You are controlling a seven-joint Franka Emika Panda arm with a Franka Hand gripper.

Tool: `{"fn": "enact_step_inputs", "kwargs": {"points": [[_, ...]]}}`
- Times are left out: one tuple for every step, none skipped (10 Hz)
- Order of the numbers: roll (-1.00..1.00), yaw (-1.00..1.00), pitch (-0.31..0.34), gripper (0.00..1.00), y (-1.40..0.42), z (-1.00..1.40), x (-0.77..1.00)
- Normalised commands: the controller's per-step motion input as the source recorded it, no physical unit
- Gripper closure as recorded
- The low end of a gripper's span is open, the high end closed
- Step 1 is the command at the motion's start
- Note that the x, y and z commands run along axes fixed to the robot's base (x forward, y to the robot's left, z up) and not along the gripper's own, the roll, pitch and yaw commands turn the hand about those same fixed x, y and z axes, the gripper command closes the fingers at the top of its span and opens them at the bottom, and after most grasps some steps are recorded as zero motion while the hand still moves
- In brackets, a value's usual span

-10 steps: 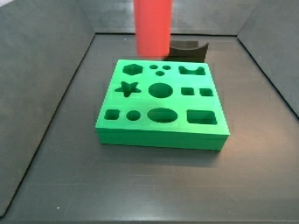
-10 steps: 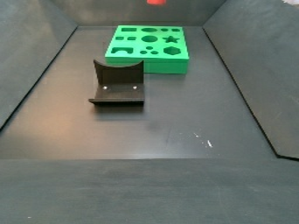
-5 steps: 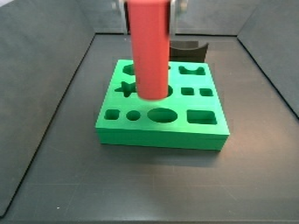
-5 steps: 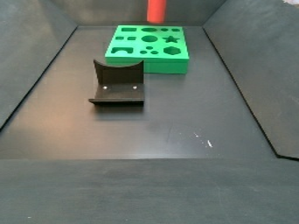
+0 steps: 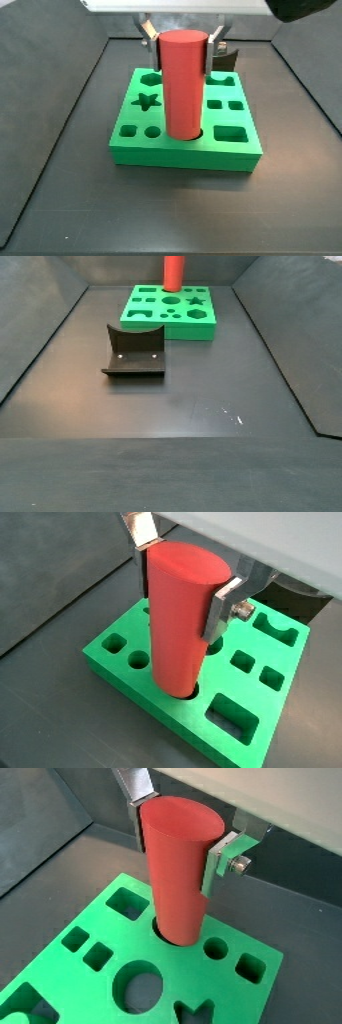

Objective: Insert the oval object.

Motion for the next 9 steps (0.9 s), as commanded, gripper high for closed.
{"fn": "enact_step_inputs", "kwargs": {"points": [[0.12,0.10,0.000,1.00,-0.02,-0.47,0.35],[0.13,0.06,0.034,1.00,0.00,-0.46,0.45],[0.15,0.05,0.047,1.00,0.00,-0.43,0.41],[0.18,0.00,0.003,1.00,0.00,-0.35,0.00],[0.06,0.00,0.000,1.00,0.00,-0.50,0.02],[0.03,0.00,-0.040,1.00,-0.05,-0.53,0.05],[0.00,0.00,-0.037,1.00,-0.08,-0.42,0.08],[0.00,0.00,-0.016,1.00,-0.07,-0.32,0.05],[-0.02,0.00,-0.024,1.00,0.00,-0.13,0.00]]}}
